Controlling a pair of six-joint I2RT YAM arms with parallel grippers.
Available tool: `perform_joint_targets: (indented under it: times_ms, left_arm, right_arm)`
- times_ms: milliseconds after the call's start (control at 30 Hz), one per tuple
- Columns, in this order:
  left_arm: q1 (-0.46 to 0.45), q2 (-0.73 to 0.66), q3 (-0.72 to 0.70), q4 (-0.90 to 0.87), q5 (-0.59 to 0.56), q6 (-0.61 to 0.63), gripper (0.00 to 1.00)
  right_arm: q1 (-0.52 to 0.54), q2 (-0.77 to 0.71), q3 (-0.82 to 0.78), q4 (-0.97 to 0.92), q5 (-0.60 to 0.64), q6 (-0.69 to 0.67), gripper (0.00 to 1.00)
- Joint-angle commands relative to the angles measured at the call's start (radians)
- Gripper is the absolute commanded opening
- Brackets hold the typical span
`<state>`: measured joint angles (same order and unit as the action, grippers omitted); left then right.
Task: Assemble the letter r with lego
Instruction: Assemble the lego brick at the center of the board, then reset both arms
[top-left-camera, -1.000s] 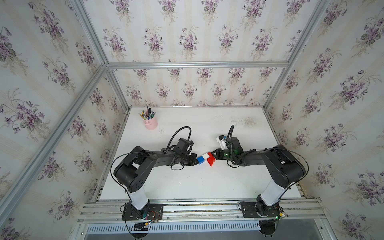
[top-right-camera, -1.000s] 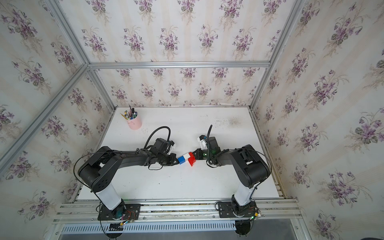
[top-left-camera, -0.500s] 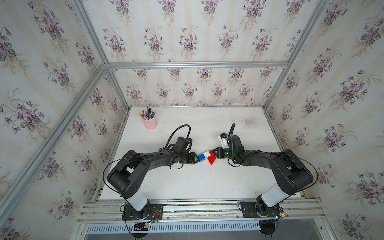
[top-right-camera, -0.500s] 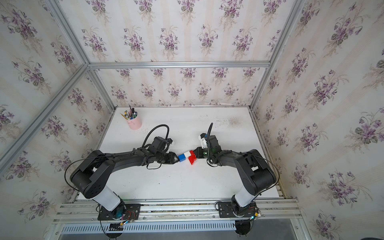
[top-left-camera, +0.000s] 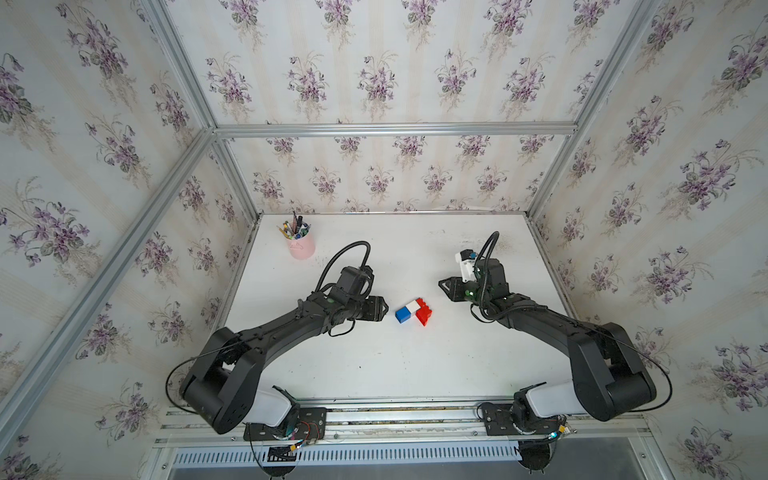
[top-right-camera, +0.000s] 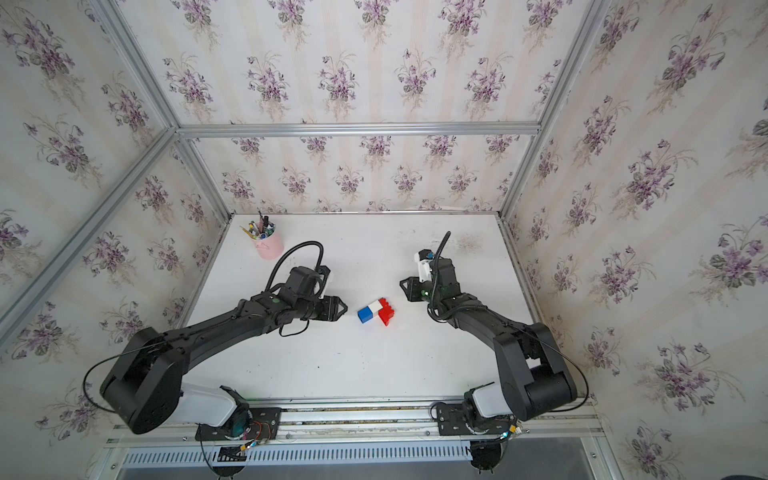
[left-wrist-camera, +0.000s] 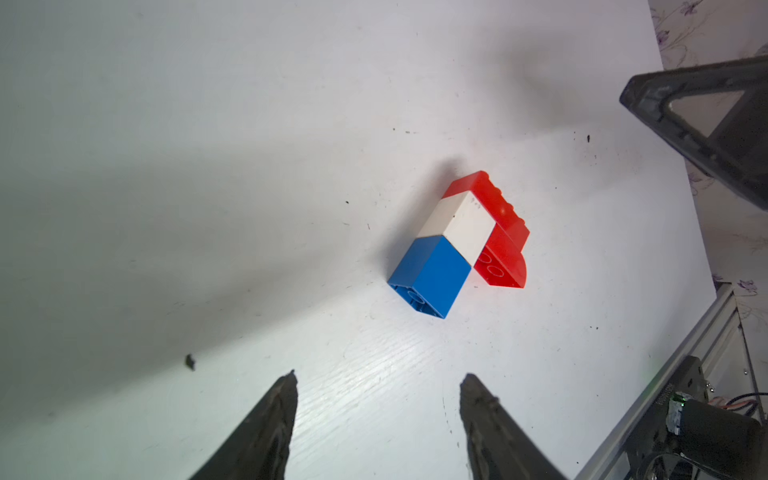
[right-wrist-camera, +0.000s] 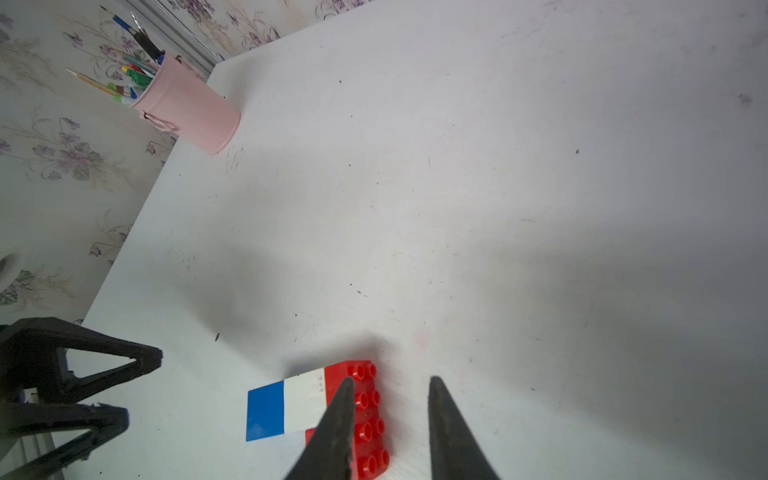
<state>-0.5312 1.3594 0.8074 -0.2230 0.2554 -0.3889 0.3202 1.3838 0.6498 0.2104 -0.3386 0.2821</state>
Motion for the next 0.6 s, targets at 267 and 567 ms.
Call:
perform_joint_targets:
  times_ms: [267, 567]
  left_arm:
    - [0.155, -0.301, -0.121, 0.149, -0.754, 0.208, 1.0]
    - [0.334, -0.12, -0.256, 0.515, -0.692, 0.404, 1.0]
  right_arm:
    - [-0.012, -0.523, -0.361, 0.451, 0.604, -0.123, 0.7]
    - [-0.133, -0.515, -0.571, 0.649, 0.831, -0.088, 1.0]
